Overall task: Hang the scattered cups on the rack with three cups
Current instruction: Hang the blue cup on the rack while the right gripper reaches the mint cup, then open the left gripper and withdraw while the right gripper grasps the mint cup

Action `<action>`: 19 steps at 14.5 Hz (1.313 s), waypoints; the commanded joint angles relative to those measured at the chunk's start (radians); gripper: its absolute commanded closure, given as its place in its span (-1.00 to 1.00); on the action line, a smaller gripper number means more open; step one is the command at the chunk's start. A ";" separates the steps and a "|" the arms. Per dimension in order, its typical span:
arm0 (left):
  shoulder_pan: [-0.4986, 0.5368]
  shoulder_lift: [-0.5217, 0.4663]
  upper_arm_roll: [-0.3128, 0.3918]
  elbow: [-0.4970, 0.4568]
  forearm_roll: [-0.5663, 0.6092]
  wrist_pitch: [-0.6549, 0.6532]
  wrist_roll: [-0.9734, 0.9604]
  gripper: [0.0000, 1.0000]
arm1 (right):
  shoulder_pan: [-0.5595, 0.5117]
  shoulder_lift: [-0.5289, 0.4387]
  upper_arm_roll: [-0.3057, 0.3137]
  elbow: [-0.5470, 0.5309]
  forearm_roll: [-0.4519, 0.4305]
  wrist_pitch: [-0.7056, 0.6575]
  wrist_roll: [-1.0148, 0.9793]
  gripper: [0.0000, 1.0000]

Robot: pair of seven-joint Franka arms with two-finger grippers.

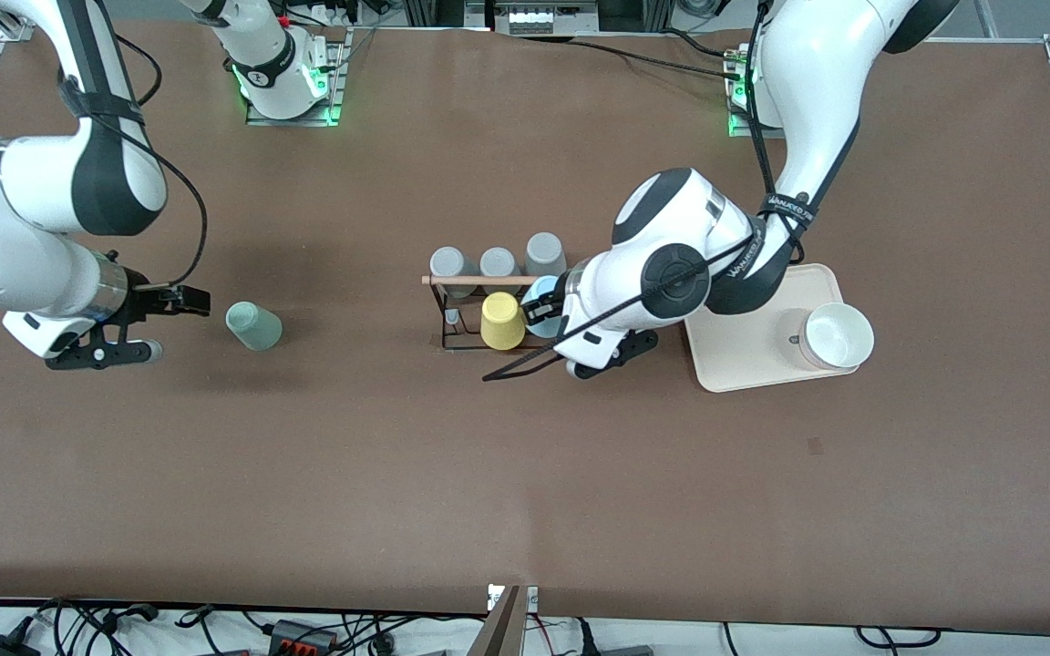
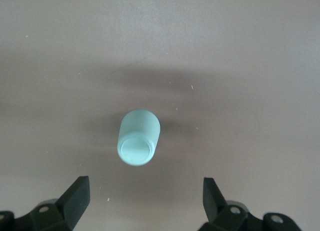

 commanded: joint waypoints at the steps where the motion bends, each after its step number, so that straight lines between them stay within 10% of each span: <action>1: -0.017 0.025 0.005 0.022 0.032 -0.002 -0.007 0.48 | 0.009 -0.016 -0.003 -0.116 -0.017 0.117 0.038 -1.00; 6: -0.063 0.057 0.005 0.022 0.174 0.023 0.005 0.42 | 0.037 0.003 -0.003 -0.246 -0.015 0.319 0.053 -1.00; 7: -0.065 0.059 0.005 0.020 0.178 0.053 0.024 0.23 | 0.034 0.019 -0.001 -0.252 -0.010 0.331 0.053 -1.00; 9: -0.065 0.057 0.006 0.002 0.184 0.116 0.057 -1.00 | 0.034 0.057 -0.001 -0.253 -0.009 0.345 0.062 -1.00; 19: 0.225 -0.275 -0.009 0.015 0.286 -0.182 0.203 -1.00 | 0.055 0.100 -0.001 -0.261 -0.007 0.356 0.062 -1.00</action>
